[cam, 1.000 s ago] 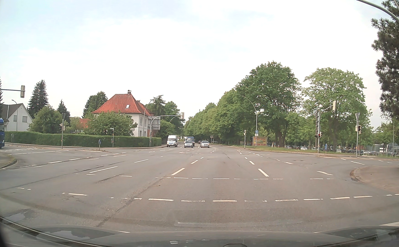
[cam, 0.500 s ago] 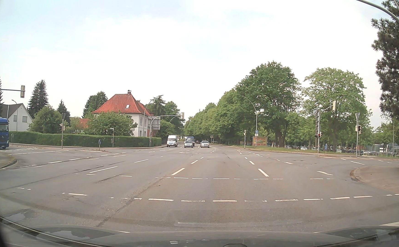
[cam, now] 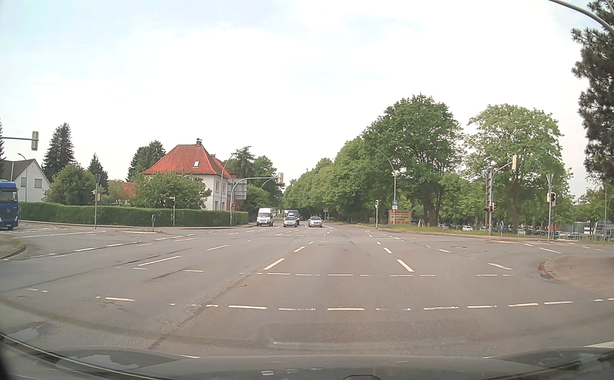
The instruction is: Follow the waypoints while adhering to traffic rules and regulations
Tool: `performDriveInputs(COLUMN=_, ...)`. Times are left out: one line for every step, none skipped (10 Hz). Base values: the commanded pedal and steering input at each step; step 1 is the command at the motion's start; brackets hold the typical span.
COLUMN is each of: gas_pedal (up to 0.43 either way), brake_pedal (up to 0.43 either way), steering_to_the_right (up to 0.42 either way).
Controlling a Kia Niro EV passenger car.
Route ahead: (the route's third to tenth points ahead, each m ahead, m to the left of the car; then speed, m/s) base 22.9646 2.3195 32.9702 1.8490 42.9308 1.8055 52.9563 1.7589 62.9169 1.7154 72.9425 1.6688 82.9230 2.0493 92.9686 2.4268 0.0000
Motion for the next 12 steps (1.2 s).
performDriveInputs(gas_pedal=0.000, brake_pedal=0.000, steering_to_the_right=0.000)
performDriveInputs(gas_pedal=0.000, brake_pedal=0.000, steering_to_the_right=0.000)
performDriveInputs(gas_pedal=0.000, brake_pedal=0.000, steering_to_the_right=0.000)
performDriveInputs(gas_pedal=0.000, brake_pedal=0.000, steering_to_the_right=0.000)
performDriveInputs(gas_pedal=0.000, brake_pedal=0.000, steering_to_the_right=0.000)
performDriveInputs(gas_pedal=0.028, brake_pedal=0.000, steering_to_the_right=-0.001)
performDriveInputs(gas_pedal=0.028, brake_pedal=0.000, steering_to_the_right=0.000)
performDriveInputs(gas_pedal=0.098, brake_pedal=0.000, steering_to_the_right=0.000)
performDriveInputs(gas_pedal=0.150, brake_pedal=0.000, steering_to_the_right=0.000)
performDriveInputs(gas_pedal=0.197, brake_pedal=0.000, steering_to_the_right=-0.001)
performDriveInputs(gas_pedal=0.228, brake_pedal=0.000, steering_to_the_right=0.000)
performDriveInputs(gas_pedal=0.240, brake_pedal=0.000, steering_to_the_right=-0.001)
